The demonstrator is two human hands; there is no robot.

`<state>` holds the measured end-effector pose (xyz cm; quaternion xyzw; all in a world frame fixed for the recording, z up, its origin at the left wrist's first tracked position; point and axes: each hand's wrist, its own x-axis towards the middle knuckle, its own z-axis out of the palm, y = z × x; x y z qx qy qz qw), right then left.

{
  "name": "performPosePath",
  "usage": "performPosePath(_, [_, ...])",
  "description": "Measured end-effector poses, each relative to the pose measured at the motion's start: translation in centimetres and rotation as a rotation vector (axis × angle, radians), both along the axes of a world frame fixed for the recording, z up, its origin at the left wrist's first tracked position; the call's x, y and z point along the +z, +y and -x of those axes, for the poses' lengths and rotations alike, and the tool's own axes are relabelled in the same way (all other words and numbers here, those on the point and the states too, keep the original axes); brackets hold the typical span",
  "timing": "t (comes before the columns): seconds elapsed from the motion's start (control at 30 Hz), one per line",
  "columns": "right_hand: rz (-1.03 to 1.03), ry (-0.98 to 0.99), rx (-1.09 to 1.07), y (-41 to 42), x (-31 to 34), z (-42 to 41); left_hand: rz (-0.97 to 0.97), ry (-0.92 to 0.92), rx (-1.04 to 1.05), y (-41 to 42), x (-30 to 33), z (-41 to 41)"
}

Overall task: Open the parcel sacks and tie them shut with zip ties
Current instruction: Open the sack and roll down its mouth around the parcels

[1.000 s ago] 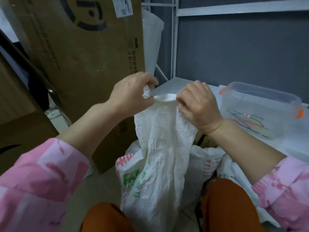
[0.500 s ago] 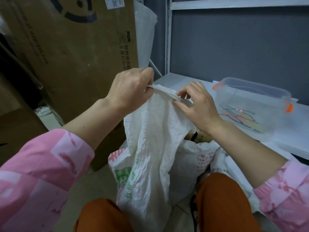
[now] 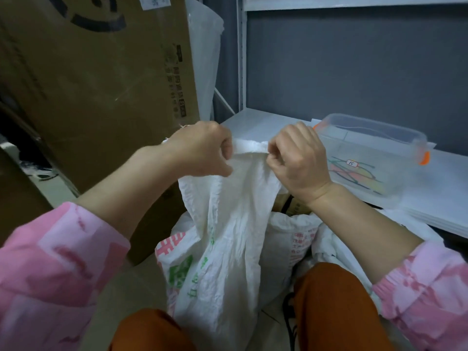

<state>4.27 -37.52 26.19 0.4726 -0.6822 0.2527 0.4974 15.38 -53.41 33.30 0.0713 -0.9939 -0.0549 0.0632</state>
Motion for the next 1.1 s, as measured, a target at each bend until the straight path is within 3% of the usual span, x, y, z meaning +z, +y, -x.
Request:
performPosePath(0.1, [-0.002, 0.023, -0.007, 0.7, -0.5, 0.6, -0.252, -0.059, -0.062, 1.0, 1.8, 1.2])
performPosePath(0.3, [-0.005, -0.014, -0.1, 1.7, -1.1, 2.0, -0.253, -0.093, -0.15, 1.6, 1.2, 5.5])
performPosePath(0.43, [-0.106, -0.384, -0.003, 2.3, -1.6, 2.2, -0.024, -0.049, -0.194, 2.2, 0.5, 7.4])
performPosePath(0.57, [0.019, -0.799, 0.066, 3.1, -0.3, 2.2, 0.047, -0.058, -0.245, 2.7, 0.2, 7.4])
performPosePath(0.73, [-0.177, -0.969, 0.029, 4.1, 0.4, 2.0, 0.095, 0.03, -0.28, 3.4, -0.2, 6.8])
performPosePath(0.87, [-0.166, -0.813, -0.087, 4.0, 0.0, 0.8, 0.237, 0.166, -0.266, 3.3, -1.1, 5.4])
performPosePath(1.0, [-0.126, -0.341, -0.121, 3.0, -0.3, -0.6, 0.305, 0.214, -0.246, 3.6, -2.3, 3.5])
performPosePath(1.1, [-0.109, -0.125, -0.105, 2.4, -0.6, -1.2, 0.263, 0.224, -0.224, 3.3, -2.9, 2.7])
